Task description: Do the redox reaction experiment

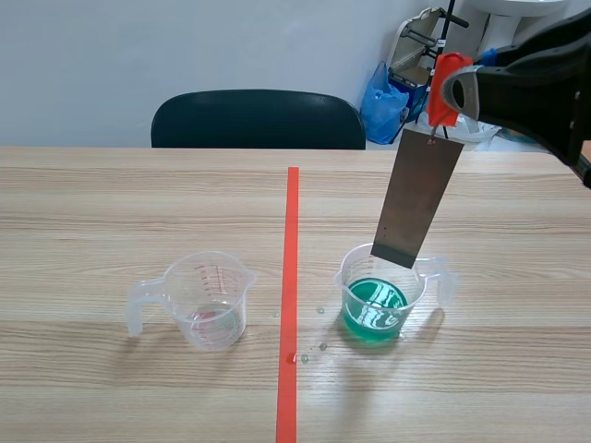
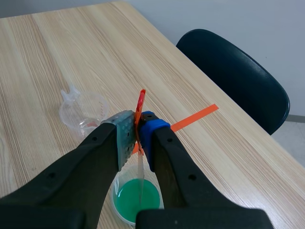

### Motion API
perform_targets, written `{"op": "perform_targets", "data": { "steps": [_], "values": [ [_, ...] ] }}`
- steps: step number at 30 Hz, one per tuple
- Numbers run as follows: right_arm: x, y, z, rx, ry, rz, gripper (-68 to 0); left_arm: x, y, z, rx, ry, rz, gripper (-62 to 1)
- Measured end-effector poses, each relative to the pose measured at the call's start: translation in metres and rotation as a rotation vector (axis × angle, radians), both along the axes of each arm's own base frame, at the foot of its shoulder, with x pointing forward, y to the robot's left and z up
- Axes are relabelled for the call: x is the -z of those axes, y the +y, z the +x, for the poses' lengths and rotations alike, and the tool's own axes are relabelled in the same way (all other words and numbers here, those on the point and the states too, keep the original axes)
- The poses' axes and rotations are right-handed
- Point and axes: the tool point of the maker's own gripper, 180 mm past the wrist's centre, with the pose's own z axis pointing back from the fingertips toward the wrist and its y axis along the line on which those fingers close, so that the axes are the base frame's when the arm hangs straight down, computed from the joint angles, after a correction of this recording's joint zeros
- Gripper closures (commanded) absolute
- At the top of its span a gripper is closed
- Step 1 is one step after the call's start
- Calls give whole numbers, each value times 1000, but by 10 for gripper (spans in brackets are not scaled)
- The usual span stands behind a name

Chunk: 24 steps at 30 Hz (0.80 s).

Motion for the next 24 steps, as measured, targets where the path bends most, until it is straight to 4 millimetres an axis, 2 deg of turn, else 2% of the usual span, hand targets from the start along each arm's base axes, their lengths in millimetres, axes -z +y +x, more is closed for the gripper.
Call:
{"op": "perform_targets", "data": {
  "steps": [1,2,5,6,9,11,18,24],
  "values": [
    [0,0,0,0,0,0,-8,2,-1,4,9,15,-15,-623],
    [0,0,0,0,0,0,-8,4,-2,9,22,29,-28,-573],
    [0,0,0,0,0,0,-8,11,-12,24,82,72,-80,-270],
    [0,0,0,0,0,0,-8,13,-17,28,110,93,-104,-195],
    [0,0,0,0,0,0,-8,13,-34,43,206,124,-188,-68],
    [0,0,0,0,0,0,-8,17,-46,54,271,154,-214,-26],
    [0,0,0,0,0,0,-8,32,-102,99,462,164,-229,-25],
    [0,0,0,0,0,-1,-8,52,-166,115,628,214,-222,-25]
  ]
}}
